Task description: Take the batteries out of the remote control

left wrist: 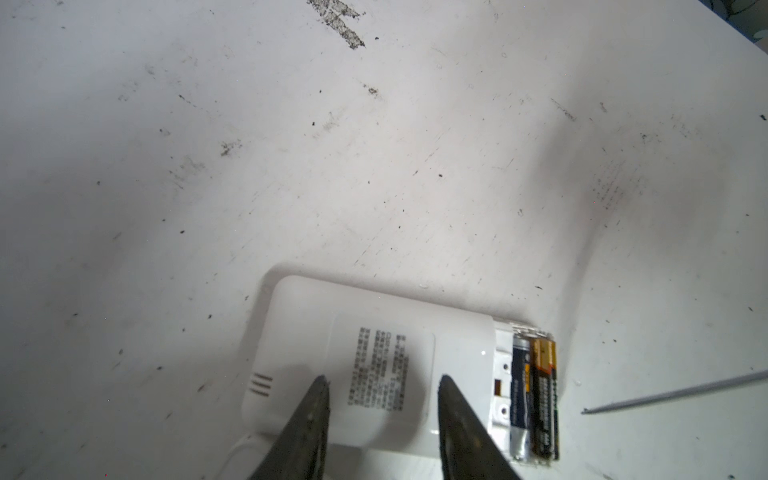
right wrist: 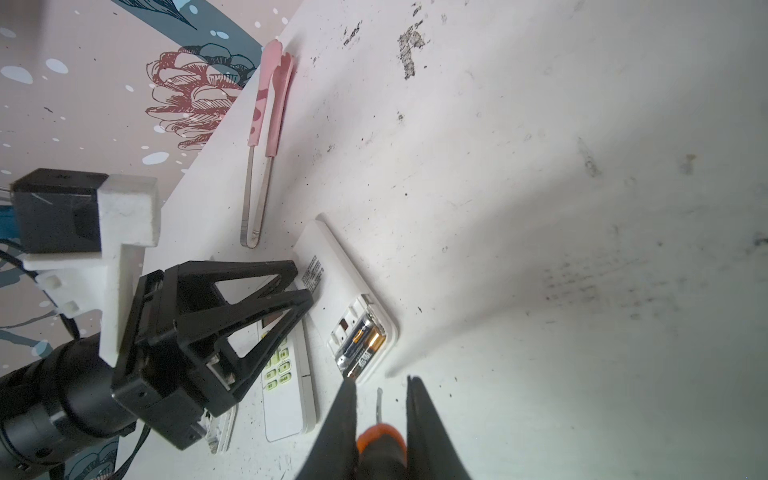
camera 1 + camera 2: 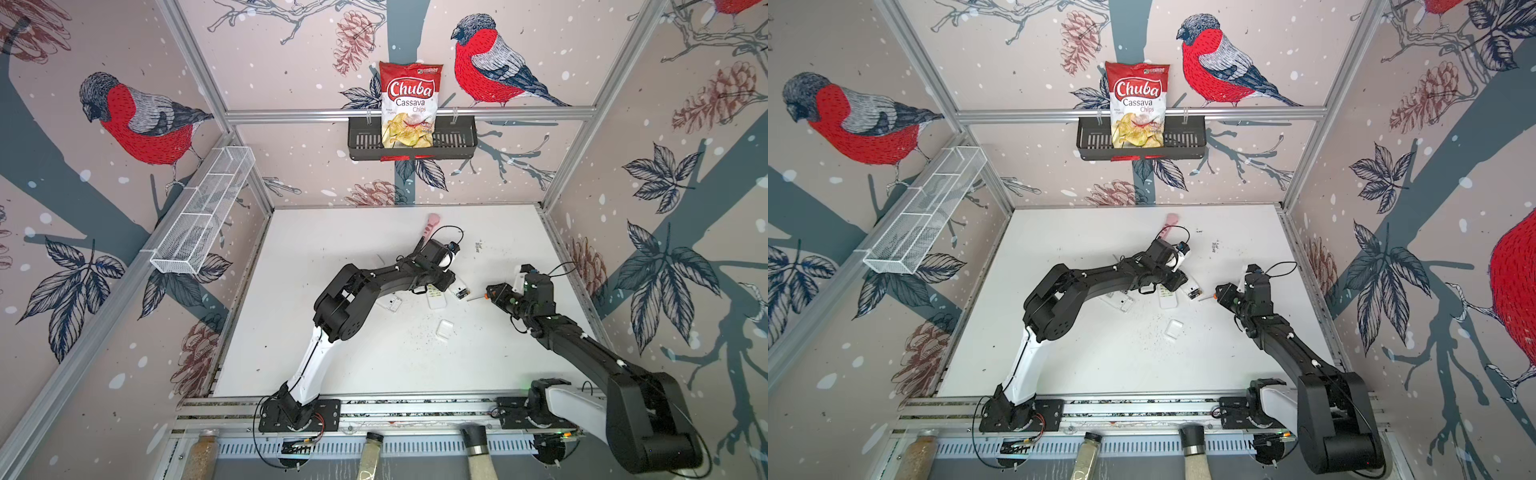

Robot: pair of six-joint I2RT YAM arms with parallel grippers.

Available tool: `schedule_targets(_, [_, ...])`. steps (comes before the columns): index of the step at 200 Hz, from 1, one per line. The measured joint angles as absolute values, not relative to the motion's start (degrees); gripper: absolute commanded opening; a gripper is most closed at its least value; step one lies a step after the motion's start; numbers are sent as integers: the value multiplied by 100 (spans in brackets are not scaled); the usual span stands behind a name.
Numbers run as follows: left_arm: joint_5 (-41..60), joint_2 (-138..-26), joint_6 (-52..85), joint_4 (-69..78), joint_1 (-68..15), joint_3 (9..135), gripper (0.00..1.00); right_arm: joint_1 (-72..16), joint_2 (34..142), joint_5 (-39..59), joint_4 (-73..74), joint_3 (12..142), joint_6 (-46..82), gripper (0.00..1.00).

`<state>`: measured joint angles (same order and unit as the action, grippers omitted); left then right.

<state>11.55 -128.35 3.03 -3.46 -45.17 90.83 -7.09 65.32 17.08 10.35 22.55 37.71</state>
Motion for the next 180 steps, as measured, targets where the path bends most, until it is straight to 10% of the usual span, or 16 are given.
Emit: schedule_targets(180, [1155, -12868, 301, -480, -4510, 9185, 43, -659, 6757, 1949, 1389, 2451, 3892, 0])
